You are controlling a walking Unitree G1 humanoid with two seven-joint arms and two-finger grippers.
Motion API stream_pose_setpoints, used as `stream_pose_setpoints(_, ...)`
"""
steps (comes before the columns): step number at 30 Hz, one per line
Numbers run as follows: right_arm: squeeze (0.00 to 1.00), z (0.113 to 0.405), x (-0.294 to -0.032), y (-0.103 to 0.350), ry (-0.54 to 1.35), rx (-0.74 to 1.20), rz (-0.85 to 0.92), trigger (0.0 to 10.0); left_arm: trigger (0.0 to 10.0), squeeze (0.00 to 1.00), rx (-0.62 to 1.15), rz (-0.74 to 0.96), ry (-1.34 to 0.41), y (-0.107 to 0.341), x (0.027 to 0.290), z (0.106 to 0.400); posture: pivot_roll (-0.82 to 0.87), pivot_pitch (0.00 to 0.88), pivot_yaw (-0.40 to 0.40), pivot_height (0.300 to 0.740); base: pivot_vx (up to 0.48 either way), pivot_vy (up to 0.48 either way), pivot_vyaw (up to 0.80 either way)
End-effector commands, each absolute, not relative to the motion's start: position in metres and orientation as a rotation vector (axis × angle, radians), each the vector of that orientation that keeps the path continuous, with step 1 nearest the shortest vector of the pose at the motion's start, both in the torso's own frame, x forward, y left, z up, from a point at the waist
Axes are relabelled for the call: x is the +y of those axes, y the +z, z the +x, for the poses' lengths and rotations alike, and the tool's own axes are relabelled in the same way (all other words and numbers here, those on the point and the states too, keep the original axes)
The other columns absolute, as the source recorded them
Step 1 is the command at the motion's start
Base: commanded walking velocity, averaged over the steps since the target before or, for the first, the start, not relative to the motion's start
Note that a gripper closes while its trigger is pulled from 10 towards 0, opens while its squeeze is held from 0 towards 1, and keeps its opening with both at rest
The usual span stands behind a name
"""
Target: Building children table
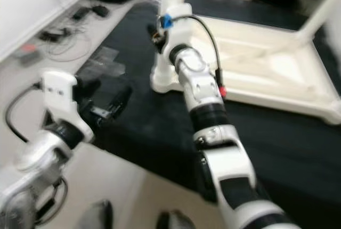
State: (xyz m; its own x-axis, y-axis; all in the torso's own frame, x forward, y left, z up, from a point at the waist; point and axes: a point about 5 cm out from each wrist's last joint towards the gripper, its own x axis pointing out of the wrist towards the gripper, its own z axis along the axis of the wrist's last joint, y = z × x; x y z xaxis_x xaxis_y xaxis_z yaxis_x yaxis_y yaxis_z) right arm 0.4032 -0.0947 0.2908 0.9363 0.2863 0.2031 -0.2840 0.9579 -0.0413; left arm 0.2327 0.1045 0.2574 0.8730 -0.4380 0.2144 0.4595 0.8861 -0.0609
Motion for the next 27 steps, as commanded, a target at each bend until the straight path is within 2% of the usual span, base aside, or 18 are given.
stream_pose_setpoints(1, 0.00, 0.406, -0.100, 0.242, 0.218, 0.003, 0.003, 10.0, 10.0, 0.00, -0.197, -0.110, -0.486, 0.257, 0.102, 0.232, 0.03, 0.316, -0.156, 0.740, 0.000, 0.000, 0.00)
stream_pose_setpoints(7, 0.00, 0.406, -0.099, 0.240, 0.132, 0.004, 0.038, 10.0, 10.0, 0.00, -0.198, -0.109, -0.487, 0.257, 0.101, 0.232, 0.04, 0.314, -0.157, 0.740, 0.000, 0.000, 0.00)
stream_pose_setpoints(9, 0.00, 0.407, -0.103, 0.241, 0.028, -0.006, 0.063, 10.0, 10.0, 0.00, -0.200, -0.107, -0.488, 0.258, 0.101, 0.232, 0.04, 0.310, -0.157, 0.740, 0.000, 0.000, 0.00)
stream_pose_setpoints(15, 0.00, 0.406, -0.104, 0.246, -0.097, -0.030, 0.101, 10.0, 10.0, 0.00, -0.201, -0.105, -0.490, 0.258, 0.101, 0.231, 0.05, 0.301, -0.157, 0.740, 0.000, 0.000, 0.00)
stream_pose_setpoints(27, 0.00, 0.398, -0.107, 0.248, -0.253, -0.085, 0.146, 10.0, 10.0, 0.00, -0.205, -0.095, -0.491, 0.258, 0.103, 0.232, 0.05, 0.288, -0.152, 0.740, 0.000, 0.000, 0.00)
